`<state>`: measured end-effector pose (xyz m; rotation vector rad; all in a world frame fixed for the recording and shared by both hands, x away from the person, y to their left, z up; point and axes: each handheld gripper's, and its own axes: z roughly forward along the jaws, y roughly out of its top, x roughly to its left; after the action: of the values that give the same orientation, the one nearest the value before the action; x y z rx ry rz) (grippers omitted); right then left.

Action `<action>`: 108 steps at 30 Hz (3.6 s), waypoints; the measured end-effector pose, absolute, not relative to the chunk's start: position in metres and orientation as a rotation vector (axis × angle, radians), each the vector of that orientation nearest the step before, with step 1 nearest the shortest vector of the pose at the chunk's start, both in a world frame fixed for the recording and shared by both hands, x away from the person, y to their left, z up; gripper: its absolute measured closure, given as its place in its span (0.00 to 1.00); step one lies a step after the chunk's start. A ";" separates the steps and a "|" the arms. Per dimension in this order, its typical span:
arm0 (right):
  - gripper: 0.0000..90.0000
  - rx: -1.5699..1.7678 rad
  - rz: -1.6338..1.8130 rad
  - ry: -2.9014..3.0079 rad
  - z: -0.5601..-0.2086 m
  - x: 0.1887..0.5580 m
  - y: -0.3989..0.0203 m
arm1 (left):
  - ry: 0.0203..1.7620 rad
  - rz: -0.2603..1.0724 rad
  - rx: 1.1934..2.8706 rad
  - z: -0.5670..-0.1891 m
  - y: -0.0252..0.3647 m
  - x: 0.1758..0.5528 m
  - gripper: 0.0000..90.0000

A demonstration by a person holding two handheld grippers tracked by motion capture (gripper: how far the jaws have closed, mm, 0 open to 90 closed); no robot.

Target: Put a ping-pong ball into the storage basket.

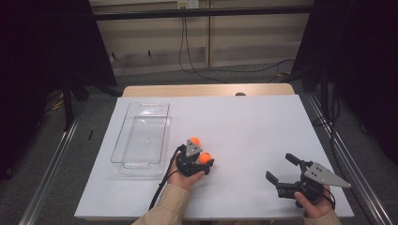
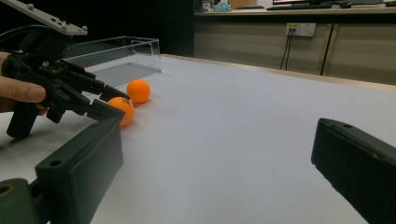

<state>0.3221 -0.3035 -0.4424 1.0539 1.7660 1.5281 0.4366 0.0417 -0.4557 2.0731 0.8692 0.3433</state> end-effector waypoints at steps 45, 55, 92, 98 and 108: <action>0.02 1.052 1.538 1.767 -0.442 0.322 -0.304 | 0.910 0.232 2.088 -0.446 0.041 0.437 0.57; 0.02 1.046 1.528 1.767 -0.442 0.322 -0.306 | 0.904 0.204 2.087 -0.436 0.044 0.437 0.57; 0.02 1.056 1.530 1.757 -0.442 0.323 -0.305 | 0.891 0.164 2.108 -0.412 0.049 0.437 0.57; 0.02 1.047 1.528 1.760 -0.442 0.323 -0.306 | 0.882 0.157 2.117 -0.408 0.051 0.438 0.57; 0.02 1.050 1.527 1.762 -0.442 0.323 -0.306 | 0.887 0.151 2.119 -0.403 0.053 0.439 0.57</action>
<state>0.3225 -0.3057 -0.4423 1.0503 1.7623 1.5265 0.4392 0.0529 -0.4026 2.1194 0.8868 0.1509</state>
